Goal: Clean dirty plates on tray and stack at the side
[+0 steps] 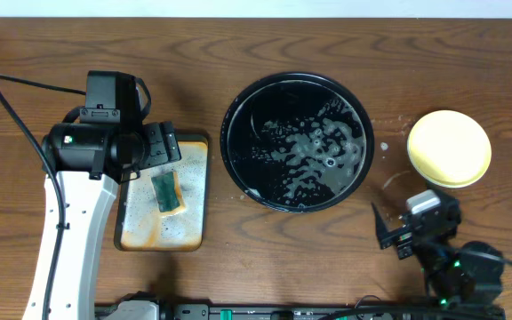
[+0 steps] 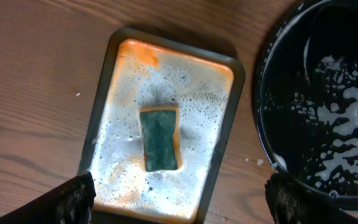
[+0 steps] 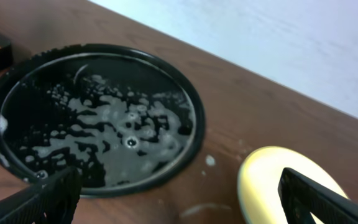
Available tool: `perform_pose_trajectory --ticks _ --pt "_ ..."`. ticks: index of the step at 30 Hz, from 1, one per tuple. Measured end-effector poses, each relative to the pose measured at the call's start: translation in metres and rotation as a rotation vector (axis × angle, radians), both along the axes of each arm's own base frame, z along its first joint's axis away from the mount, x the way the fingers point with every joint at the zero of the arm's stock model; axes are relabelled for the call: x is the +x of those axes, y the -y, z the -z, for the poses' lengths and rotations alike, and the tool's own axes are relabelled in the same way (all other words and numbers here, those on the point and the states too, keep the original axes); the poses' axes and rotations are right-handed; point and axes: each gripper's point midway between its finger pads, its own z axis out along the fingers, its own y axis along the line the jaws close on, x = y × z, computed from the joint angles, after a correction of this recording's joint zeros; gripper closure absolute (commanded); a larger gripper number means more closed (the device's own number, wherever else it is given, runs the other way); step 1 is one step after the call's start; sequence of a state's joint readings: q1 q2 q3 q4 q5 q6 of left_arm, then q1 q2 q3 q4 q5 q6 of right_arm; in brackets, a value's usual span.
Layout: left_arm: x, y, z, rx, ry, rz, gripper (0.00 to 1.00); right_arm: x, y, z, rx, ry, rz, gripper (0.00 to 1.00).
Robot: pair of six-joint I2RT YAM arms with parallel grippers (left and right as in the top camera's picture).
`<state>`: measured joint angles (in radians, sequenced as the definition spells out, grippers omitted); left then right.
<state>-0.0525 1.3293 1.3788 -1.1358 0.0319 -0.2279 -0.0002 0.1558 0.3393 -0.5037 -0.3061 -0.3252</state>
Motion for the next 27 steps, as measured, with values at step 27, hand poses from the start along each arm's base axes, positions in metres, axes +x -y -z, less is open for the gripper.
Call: perform_pose_trajectory --ticks 27 --pt "0.000 0.000 0.000 0.000 0.000 0.000 0.12 0.015 -0.028 0.018 0.019 0.274 -0.131 0.01"
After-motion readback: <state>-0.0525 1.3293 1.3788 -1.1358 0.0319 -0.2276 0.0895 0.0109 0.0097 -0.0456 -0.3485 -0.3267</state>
